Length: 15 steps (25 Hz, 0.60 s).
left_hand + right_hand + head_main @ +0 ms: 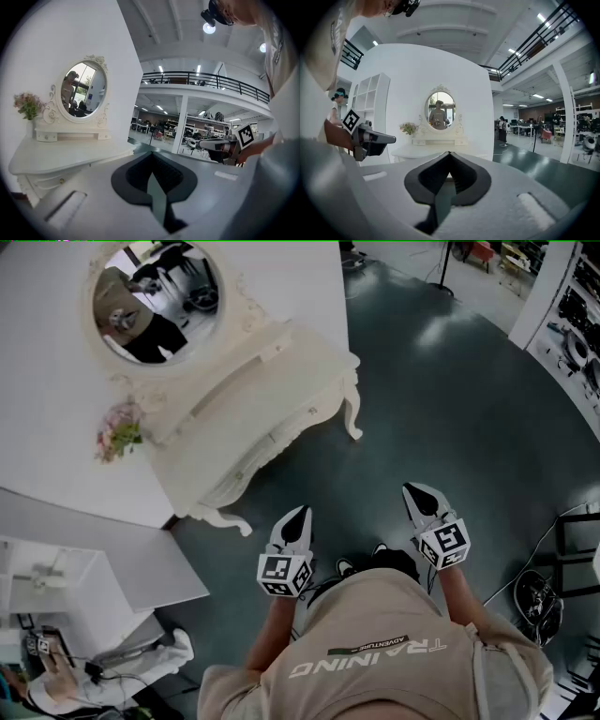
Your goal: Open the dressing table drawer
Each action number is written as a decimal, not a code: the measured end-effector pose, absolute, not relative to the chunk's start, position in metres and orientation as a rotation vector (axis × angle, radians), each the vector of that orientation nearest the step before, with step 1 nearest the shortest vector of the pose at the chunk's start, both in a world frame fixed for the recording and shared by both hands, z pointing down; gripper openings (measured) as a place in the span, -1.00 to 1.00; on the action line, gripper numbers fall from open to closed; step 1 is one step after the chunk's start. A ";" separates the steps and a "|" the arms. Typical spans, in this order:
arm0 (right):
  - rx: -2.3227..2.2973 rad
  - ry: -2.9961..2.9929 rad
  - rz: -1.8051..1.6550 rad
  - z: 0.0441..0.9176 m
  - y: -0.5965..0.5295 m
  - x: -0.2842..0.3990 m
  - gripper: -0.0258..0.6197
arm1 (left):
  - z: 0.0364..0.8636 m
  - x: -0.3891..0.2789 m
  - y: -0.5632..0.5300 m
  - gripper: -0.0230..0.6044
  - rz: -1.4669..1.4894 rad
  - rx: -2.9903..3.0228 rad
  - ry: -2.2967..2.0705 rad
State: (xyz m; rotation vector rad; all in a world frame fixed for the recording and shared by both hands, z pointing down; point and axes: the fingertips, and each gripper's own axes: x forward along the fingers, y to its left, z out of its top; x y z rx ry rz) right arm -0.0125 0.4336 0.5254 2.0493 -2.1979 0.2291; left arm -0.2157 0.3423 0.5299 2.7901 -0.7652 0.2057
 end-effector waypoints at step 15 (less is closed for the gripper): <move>2.032 -2.162 0.275 0.547 0.434 0.003 -0.91 | 0.565 -0.184 0.336 -0.87 0.291 2.727 -0.698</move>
